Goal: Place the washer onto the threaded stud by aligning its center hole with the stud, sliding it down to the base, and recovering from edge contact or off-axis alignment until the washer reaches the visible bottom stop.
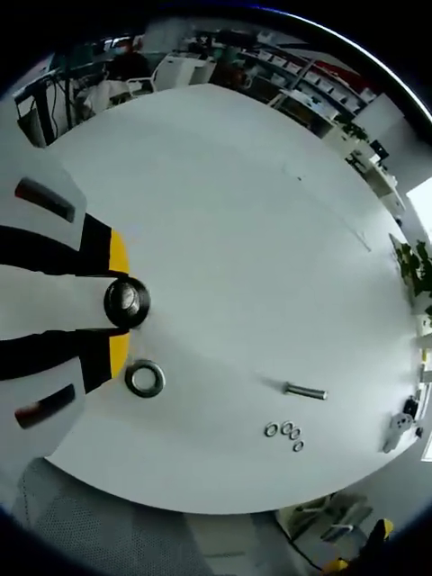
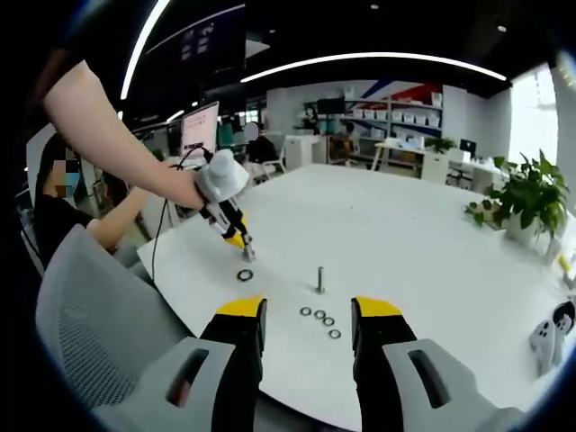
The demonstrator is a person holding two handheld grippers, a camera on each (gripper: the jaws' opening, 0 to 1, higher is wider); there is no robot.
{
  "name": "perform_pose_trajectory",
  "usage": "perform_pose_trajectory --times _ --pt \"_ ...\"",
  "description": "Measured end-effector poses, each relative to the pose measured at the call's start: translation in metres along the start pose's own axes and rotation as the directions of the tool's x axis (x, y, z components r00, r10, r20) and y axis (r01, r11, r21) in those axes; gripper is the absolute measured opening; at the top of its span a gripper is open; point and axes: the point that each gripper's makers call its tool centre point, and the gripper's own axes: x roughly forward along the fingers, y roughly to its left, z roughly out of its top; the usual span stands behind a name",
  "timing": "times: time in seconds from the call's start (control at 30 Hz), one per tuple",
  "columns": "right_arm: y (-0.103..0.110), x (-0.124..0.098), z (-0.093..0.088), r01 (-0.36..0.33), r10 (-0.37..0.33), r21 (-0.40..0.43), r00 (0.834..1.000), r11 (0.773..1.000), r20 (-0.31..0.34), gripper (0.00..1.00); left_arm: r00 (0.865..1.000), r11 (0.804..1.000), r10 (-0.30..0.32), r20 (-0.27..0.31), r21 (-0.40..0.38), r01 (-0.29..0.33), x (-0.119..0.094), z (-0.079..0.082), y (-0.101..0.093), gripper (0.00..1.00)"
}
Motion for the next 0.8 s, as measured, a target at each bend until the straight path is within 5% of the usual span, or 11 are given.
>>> perform_pose_trajectory --times 0.8 --pt "0.002 0.002 -0.004 -0.013 0.012 -0.011 1.000 1.000 -0.022 0.39 0.999 0.995 -0.016 0.051 -0.096 0.020 0.016 -0.001 -0.011 0.20"
